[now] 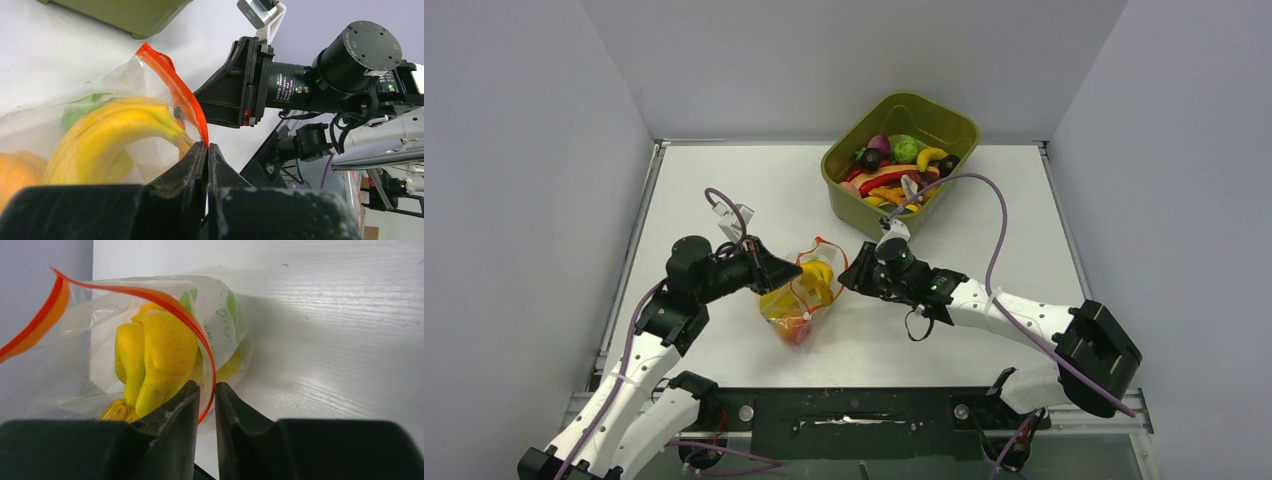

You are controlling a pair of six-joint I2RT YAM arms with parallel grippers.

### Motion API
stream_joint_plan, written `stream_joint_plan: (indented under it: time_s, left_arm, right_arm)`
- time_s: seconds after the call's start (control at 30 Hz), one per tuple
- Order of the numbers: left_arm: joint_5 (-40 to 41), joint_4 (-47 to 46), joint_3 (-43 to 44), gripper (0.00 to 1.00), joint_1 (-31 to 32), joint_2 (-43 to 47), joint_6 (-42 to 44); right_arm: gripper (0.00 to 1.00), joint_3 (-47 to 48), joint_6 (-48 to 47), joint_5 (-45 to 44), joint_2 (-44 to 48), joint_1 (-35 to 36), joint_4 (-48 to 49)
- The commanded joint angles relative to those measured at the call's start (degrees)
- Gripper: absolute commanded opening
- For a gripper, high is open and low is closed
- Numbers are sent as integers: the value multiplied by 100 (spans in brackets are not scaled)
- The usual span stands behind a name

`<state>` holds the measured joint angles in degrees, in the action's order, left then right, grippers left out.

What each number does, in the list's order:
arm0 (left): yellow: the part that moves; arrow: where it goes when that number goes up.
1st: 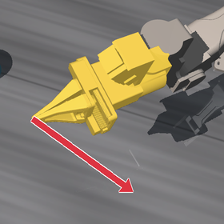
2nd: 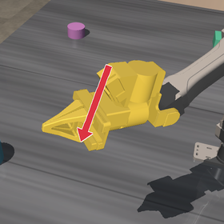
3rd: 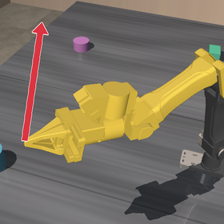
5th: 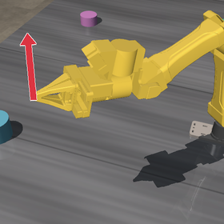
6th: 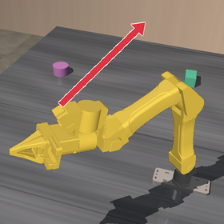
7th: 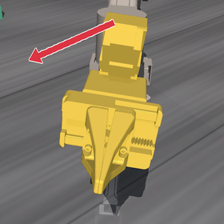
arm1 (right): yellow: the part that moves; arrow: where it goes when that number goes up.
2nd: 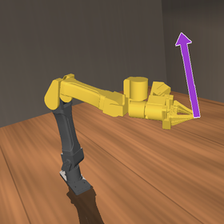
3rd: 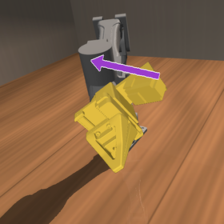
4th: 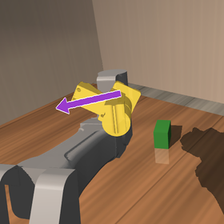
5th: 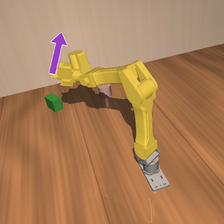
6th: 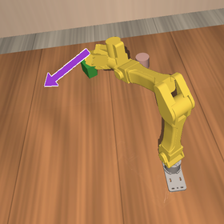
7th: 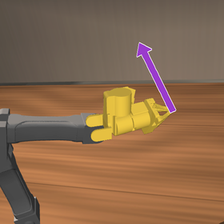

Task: Place the food in the zip-top bag and seal the zipper
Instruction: Adjust the zipper food storage bag at the center of the board.

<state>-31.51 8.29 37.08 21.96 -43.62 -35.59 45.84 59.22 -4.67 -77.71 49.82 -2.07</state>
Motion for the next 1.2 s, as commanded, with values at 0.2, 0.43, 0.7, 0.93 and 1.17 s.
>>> stream_joint_plan:
  time_s: [0.2,0.43,0.7,0.93,1.17]
  left_arm:
    - [288,-361,289,0,-34,154,-63]
    - [1856,751,1581,0,-51,-498,500]
    - [1498,963,2360,0,-51,-747,12]
    - [1294,899,2387,0,-119,-885,-116]
    - [1033,791,2460,0,-45,-920,-244]
  right_arm:
    - [0,498,-436,230,429,-28,263]
    - [0,2187,-818,-623,802,841,-868]
    - [0,2259,-1152,-1159,528,788,-993]
    - [0,2302,-1319,-1518,589,808,-1157]
    - [0,1740,-1181,-1346,926,238,-844]
